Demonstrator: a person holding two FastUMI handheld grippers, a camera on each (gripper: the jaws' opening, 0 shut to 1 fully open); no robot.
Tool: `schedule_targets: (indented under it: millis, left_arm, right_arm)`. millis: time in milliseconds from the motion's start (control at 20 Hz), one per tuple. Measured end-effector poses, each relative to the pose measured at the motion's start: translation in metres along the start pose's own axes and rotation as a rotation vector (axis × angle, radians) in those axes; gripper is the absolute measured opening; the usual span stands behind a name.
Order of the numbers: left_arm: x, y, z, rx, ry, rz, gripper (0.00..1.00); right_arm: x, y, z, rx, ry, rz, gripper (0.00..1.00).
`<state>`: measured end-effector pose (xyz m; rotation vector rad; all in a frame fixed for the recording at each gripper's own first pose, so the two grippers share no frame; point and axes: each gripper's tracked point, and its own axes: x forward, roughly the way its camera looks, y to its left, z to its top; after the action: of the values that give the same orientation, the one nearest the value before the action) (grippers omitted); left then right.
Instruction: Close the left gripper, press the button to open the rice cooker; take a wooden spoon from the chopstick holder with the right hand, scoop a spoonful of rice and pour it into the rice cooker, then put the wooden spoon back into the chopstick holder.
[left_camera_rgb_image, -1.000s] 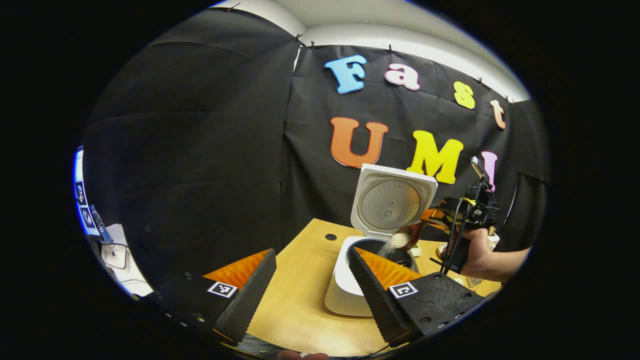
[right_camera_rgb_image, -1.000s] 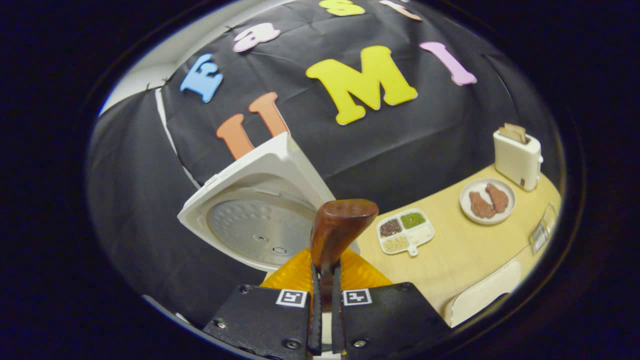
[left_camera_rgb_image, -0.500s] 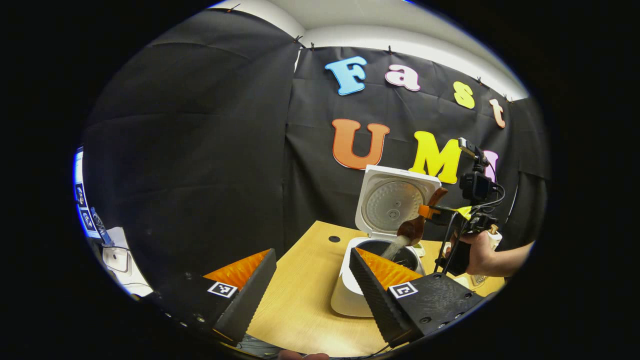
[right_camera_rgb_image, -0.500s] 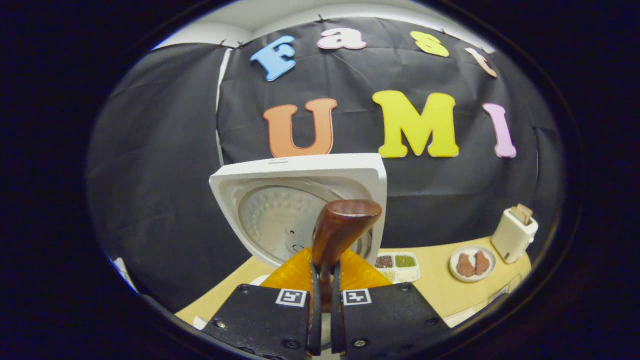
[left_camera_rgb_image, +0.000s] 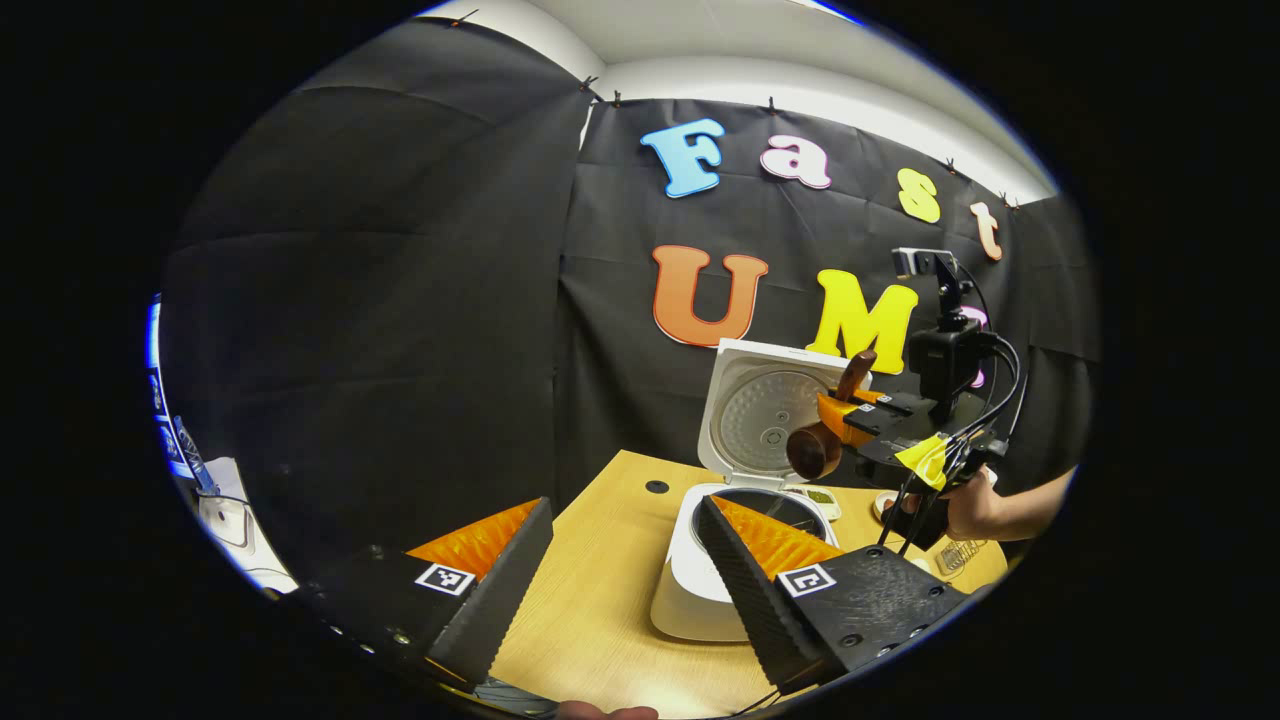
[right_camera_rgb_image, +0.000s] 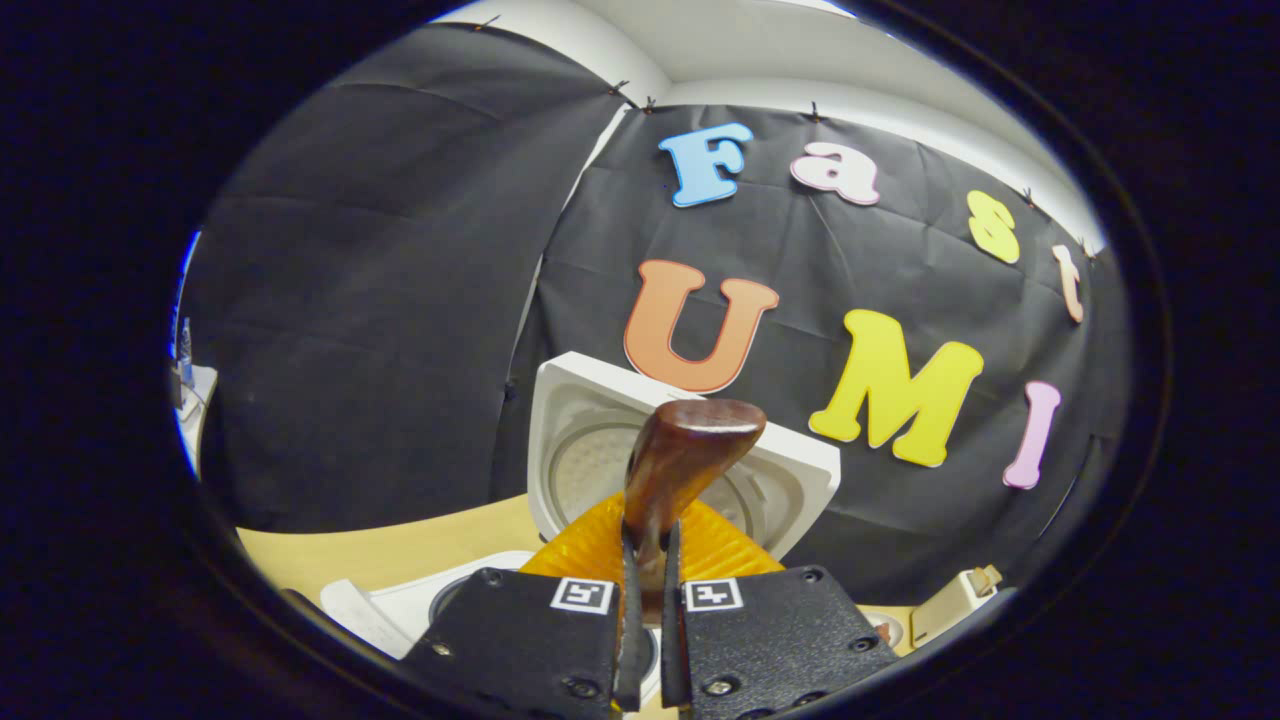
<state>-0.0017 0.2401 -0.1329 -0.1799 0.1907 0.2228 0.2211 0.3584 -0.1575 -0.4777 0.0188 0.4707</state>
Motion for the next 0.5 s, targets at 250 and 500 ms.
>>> schedule_targets:
  millis: [250,500]
  left_arm:
    - [0.0,-0.008,0.006,0.009,-0.015,-0.014,0.95]
    - [-0.004,-0.028,0.012,0.024,-0.028,-0.035,0.95]
  right_arm:
    - [-0.014,-0.002,0.01,0.016,-0.015,0.021,0.13]
    - [-0.029,-0.016,0.015,0.164,0.009,0.038,0.13]
